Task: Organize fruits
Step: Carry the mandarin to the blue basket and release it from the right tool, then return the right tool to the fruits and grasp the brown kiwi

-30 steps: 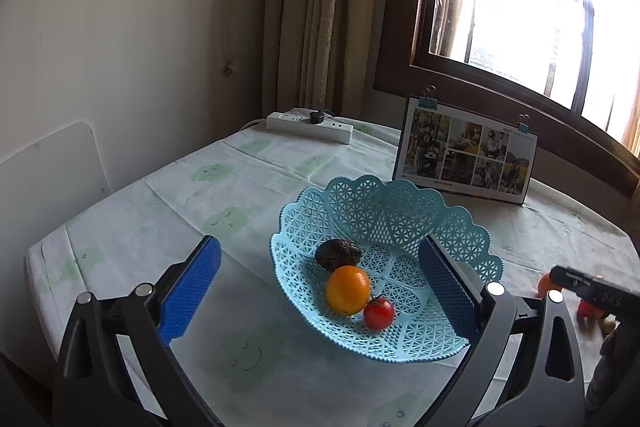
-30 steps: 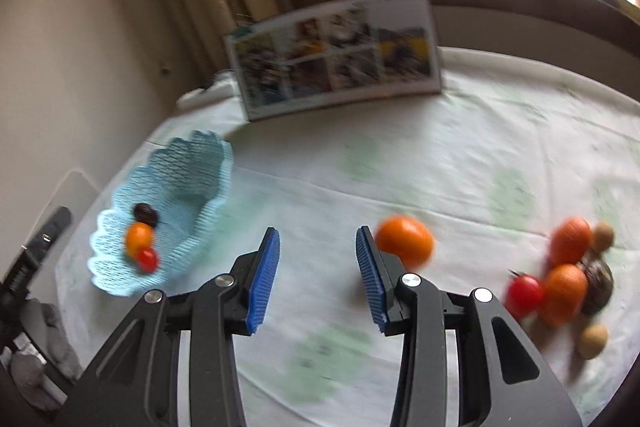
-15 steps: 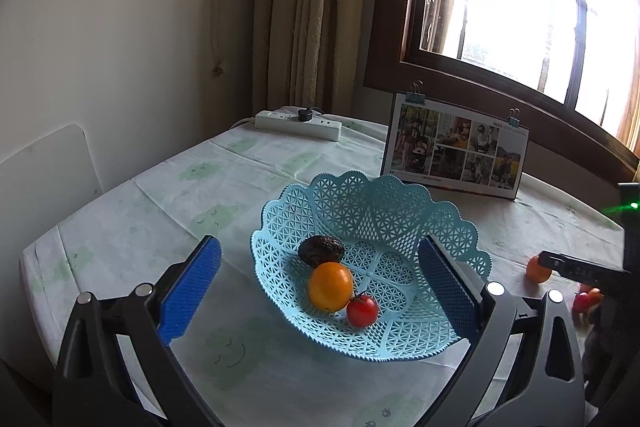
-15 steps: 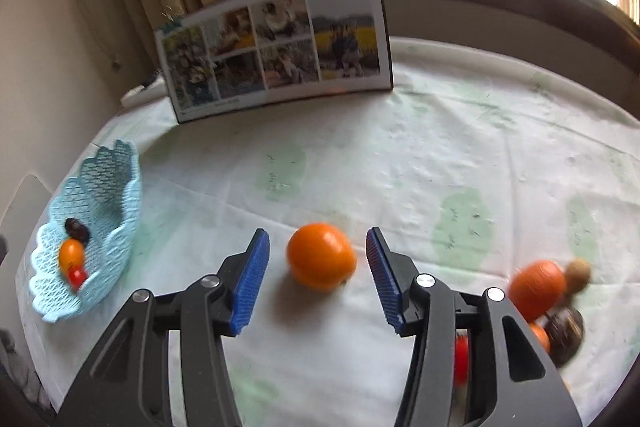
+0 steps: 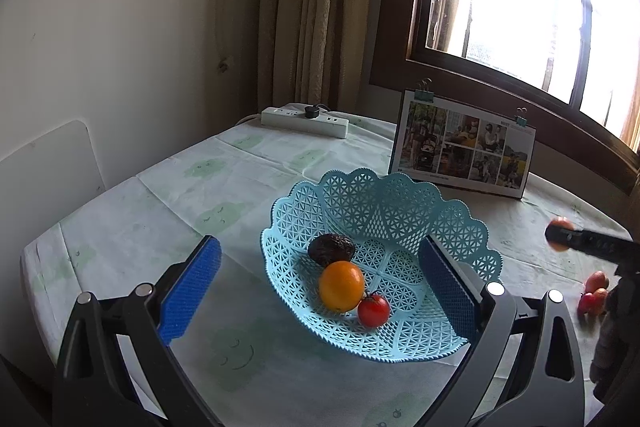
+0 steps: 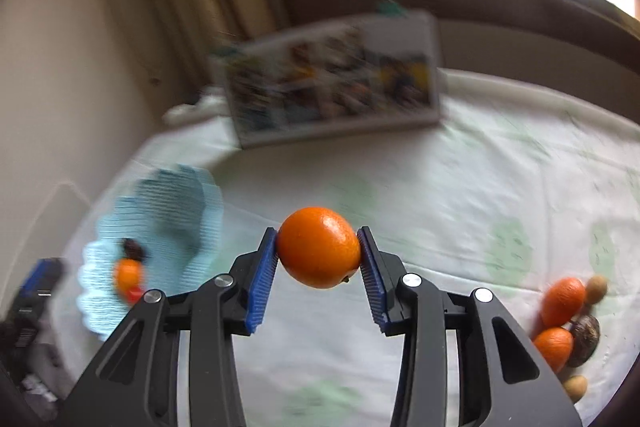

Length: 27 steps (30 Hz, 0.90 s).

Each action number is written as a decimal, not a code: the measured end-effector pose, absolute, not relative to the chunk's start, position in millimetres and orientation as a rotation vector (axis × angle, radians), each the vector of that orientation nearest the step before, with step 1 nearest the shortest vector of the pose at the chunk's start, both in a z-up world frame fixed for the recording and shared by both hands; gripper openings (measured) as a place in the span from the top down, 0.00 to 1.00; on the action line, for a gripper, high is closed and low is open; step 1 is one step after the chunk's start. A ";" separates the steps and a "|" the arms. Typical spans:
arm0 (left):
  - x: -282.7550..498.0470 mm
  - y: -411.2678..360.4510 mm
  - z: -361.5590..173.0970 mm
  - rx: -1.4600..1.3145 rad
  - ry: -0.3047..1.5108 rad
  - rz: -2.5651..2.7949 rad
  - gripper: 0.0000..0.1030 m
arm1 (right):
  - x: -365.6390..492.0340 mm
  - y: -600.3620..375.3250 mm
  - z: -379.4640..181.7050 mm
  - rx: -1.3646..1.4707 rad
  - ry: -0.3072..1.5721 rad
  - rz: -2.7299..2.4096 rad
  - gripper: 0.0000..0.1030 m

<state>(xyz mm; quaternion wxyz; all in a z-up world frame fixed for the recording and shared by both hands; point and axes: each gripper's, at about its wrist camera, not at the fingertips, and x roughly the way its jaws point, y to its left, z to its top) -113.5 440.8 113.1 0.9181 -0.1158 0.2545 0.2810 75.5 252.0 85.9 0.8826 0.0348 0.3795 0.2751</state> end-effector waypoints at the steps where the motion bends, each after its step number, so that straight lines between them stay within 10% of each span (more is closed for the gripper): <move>1: -113.9 441.4 112.8 -0.238 0.523 0.583 0.03 | 69.4 258.8 91.8 0.071 0.778 0.606 0.60; 27: -119.0 430.1 121.4 -0.222 0.513 0.547 0.03 | 28.3 295.7 88.3 0.043 0.805 0.720 0.59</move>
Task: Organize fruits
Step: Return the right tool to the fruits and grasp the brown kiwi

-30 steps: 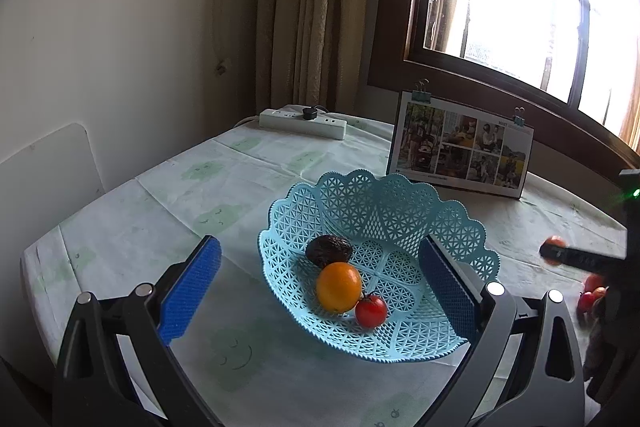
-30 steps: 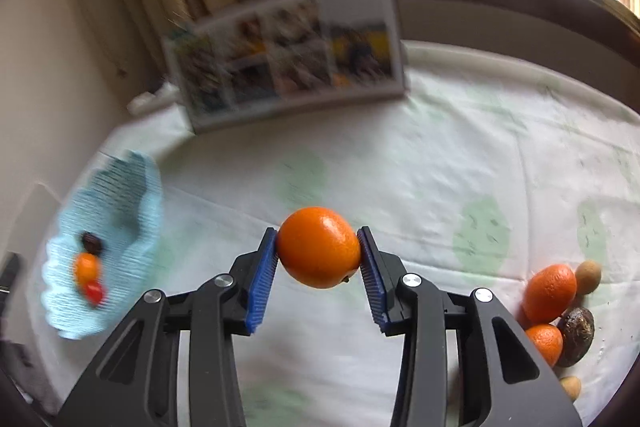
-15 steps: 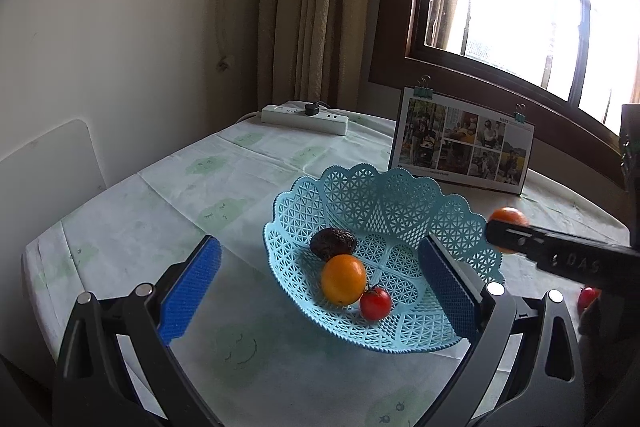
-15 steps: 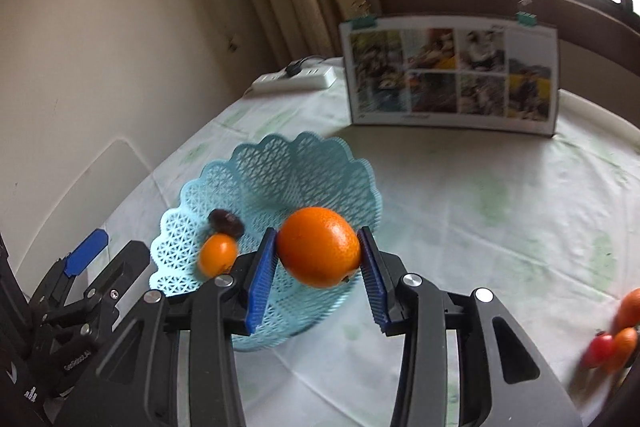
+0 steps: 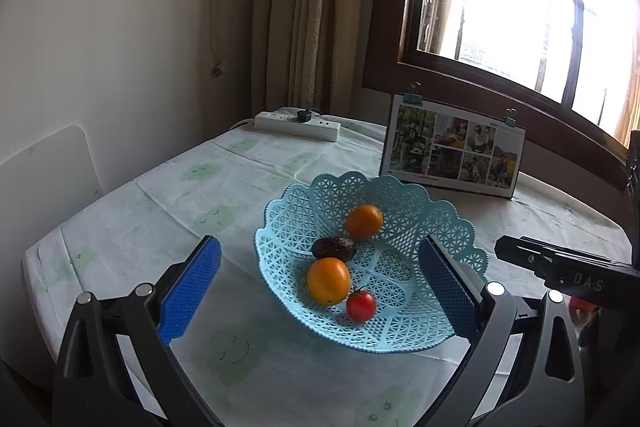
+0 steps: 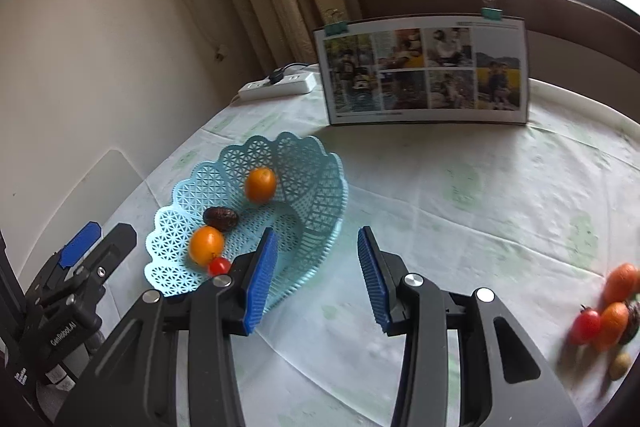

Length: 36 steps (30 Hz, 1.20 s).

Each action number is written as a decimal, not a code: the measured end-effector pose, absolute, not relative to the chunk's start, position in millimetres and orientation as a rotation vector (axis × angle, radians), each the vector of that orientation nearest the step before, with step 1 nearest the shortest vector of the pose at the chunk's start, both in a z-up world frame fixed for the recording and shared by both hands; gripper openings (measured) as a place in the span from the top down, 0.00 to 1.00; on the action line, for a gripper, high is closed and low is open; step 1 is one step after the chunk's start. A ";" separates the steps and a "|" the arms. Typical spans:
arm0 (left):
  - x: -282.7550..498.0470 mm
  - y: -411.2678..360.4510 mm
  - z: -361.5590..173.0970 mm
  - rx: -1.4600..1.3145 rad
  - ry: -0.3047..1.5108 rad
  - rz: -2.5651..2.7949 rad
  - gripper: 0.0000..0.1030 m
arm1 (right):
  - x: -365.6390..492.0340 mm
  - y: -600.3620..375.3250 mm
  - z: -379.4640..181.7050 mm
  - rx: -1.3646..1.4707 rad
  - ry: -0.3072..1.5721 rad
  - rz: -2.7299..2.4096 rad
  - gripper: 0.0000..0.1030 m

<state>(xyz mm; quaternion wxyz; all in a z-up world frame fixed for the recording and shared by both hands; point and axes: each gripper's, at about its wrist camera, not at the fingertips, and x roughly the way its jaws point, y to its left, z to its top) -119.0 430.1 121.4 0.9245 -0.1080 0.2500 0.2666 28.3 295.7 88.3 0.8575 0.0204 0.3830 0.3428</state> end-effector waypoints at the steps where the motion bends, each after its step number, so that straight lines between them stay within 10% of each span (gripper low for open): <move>1: -118.3 428.2 122.1 -0.218 0.513 0.544 0.03 | 27.6 291.4 88.5 0.046 0.802 0.714 0.59; 36: -41.4 275.4 124.7 -0.044 0.579 0.242 0.03 | 92.6 9.4 37.5 0.242 0.877 0.206 0.59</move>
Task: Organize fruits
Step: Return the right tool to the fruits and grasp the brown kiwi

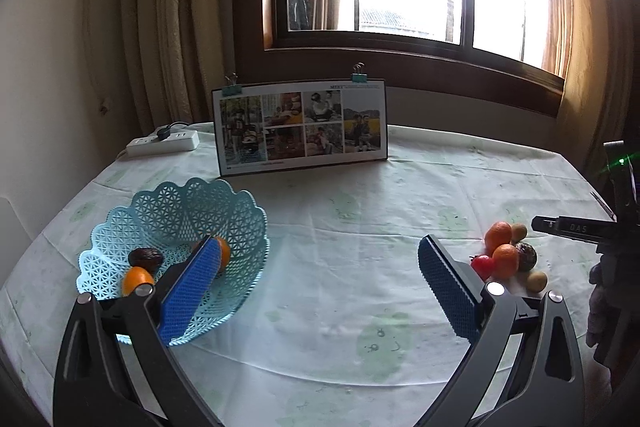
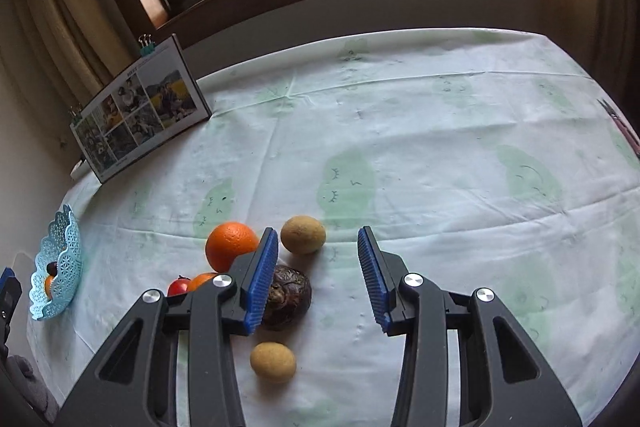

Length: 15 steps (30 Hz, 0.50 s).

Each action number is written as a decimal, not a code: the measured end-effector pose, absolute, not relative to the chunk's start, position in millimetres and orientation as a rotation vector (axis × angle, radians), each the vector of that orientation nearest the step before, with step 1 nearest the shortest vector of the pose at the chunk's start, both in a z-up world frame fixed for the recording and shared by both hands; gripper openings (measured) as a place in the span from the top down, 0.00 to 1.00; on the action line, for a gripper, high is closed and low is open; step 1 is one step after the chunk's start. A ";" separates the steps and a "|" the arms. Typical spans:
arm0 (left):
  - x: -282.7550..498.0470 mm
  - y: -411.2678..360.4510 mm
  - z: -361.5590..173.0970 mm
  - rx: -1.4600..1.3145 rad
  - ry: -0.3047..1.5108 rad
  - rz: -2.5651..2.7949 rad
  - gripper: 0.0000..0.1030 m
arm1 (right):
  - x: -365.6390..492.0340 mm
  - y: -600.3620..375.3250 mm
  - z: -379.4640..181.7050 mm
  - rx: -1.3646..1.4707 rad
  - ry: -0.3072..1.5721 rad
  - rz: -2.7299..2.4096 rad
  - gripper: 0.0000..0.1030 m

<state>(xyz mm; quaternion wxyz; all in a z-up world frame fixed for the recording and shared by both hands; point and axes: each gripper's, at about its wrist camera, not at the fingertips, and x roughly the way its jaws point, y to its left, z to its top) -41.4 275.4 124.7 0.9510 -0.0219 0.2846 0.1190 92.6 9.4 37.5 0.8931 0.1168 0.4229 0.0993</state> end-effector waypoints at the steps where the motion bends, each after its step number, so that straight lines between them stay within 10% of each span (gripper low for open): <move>1: -38.8 273.1 125.0 -0.041 0.580 0.239 0.03 | 95.7 10.6 35.4 0.241 0.883 0.213 0.59; 15: -16.5 253.5 117.8 -0.006 0.611 0.215 0.03 | 117.1 27.3 18.8 0.232 0.939 0.278 0.71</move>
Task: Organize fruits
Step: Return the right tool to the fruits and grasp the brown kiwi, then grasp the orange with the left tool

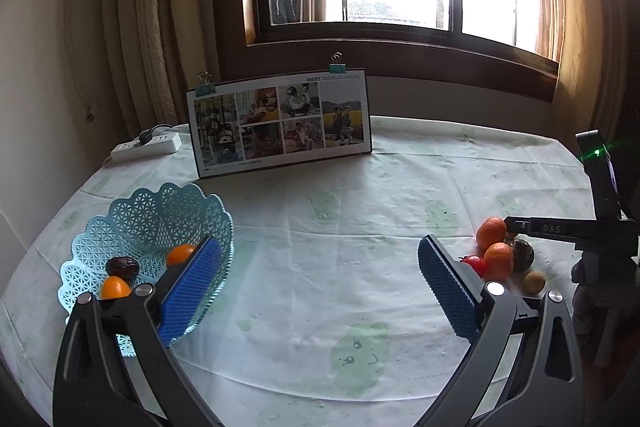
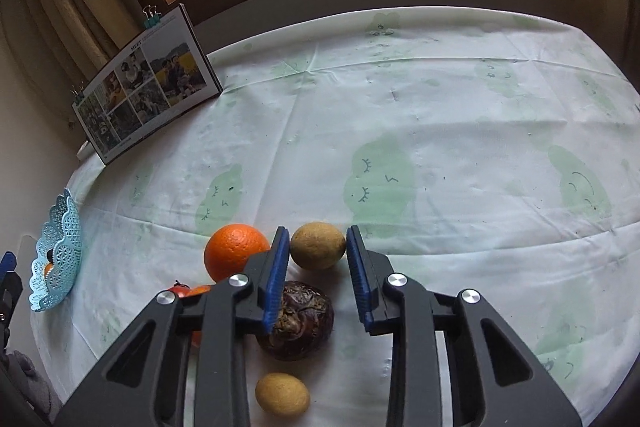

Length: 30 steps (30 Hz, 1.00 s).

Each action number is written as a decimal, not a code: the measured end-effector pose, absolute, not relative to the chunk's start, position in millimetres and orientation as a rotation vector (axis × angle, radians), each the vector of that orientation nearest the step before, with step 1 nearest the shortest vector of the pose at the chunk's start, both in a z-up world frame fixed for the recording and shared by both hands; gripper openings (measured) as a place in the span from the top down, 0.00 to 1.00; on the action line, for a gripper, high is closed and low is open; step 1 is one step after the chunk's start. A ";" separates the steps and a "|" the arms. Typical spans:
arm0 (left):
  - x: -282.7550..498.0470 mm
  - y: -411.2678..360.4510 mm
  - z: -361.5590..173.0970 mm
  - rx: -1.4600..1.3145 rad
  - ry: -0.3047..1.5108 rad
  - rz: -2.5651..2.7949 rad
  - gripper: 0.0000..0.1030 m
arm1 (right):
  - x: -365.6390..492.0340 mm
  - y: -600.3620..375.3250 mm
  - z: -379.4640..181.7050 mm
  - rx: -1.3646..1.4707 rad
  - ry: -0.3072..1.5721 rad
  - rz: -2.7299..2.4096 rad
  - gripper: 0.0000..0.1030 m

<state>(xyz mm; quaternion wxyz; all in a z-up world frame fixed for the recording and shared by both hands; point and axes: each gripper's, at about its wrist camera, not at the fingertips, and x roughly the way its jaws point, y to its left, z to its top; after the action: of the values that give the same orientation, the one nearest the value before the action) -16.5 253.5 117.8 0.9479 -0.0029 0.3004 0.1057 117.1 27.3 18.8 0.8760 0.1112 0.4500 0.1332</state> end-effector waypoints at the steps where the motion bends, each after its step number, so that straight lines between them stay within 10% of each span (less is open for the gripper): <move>1: -13.4 250.6 117.1 0.001 0.614 0.208 0.03 | 116.8 25.8 19.4 0.233 0.938 0.272 0.71; 20: 81.7 159.1 77.0 0.035 0.837 -0.142 0.04 | 79.9 -32.2 43.3 0.282 0.809 0.185 0.71; 30: 124.4 129.0 50.4 -0.022 0.959 -0.247 0.31 | 81.6 -35.3 37.9 0.308 0.816 0.202 0.71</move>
<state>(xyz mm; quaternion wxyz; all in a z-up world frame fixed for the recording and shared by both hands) 124.4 129.0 50.4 0.8798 -0.0106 0.4602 -0.1184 81.6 -35.3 37.9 0.9015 0.1490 0.3945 0.0977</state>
